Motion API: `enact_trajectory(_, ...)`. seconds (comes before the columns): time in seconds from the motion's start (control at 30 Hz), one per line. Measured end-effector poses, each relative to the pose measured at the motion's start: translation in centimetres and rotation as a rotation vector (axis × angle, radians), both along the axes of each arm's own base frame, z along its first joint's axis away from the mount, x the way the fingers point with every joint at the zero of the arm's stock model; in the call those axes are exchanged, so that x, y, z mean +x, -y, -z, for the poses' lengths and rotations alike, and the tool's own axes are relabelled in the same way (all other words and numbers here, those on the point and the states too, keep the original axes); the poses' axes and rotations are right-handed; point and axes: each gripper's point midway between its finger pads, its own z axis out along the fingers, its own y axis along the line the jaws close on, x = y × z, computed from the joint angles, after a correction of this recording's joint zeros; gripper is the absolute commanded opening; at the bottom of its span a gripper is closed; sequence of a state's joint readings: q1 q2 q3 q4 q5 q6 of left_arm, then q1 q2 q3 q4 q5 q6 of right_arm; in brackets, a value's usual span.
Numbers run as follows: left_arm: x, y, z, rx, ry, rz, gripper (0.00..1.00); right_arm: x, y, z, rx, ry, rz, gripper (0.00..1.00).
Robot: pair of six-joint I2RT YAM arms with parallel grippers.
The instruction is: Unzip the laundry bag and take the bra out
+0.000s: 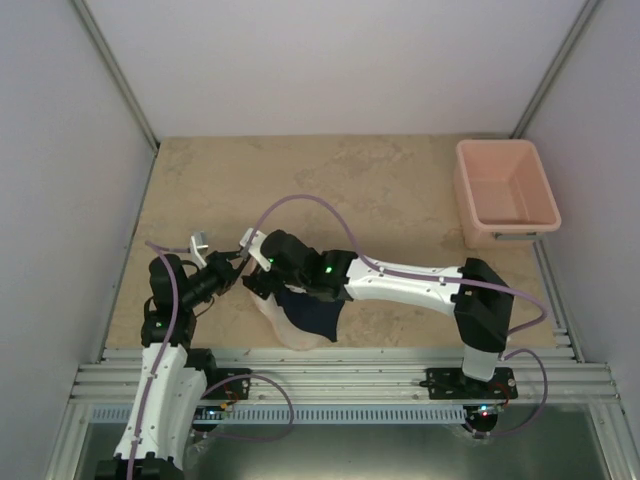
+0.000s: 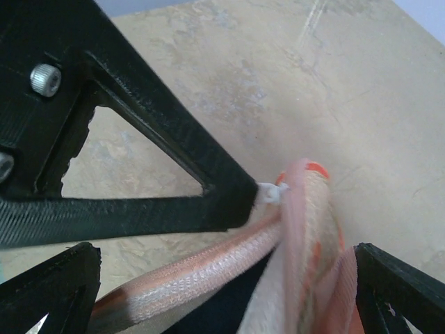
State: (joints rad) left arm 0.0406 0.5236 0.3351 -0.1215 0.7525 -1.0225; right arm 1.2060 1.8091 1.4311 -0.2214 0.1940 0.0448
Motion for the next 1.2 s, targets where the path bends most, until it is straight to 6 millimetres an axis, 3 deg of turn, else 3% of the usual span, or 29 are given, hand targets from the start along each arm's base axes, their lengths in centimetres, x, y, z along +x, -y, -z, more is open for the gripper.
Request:
enact_trajectory(0.07,0.0,0.0,0.0,0.0,-0.001,-0.001,0.0,-0.2,-0.5,0.7,-0.01,-0.002,0.014,0.96)
enact_trajectory(0.13,0.0,0.0,0.1,0.0,-0.004,-0.003,0.0,0.0,-0.7,1.4,-0.024,0.0,0.035,0.86)
enact_trajectory(0.23,0.0,-0.1,0.2,0.002,-0.011,-0.009,0.0,0.2,-0.5,2.4,-0.059,0.01,0.065,0.48)
enact_trajectory(0.4,0.1,-0.2,0.7,0.003,-0.031,-0.018,0.0,1.2,0.8,3.5,-0.1,0.034,0.125,0.02)
enact_trajectory(0.57,0.0,-0.2,1.9,0.001,-0.075,-0.017,0.0,1.9,2.3,4.5,-0.127,0.053,0.146,0.0)
enact_trajectory(0.73,0.0,-0.3,4.3,-0.002,-0.154,-0.025,0.0,1.2,4.8,4.9,-0.144,0.076,0.117,0.0)
enact_trajectory(1.0,-0.9,0.2,8.4,-0.017,-0.304,0.007,0.0,-0.8,9.5,2.9,-0.068,0.136,-0.044,0.0)
enact_trajectory(1.2,-1.4,1.7,9.5,-0.032,-0.345,0.088,0.0,-0.2,11.8,2.5,-0.033,0.137,-0.104,0.0)
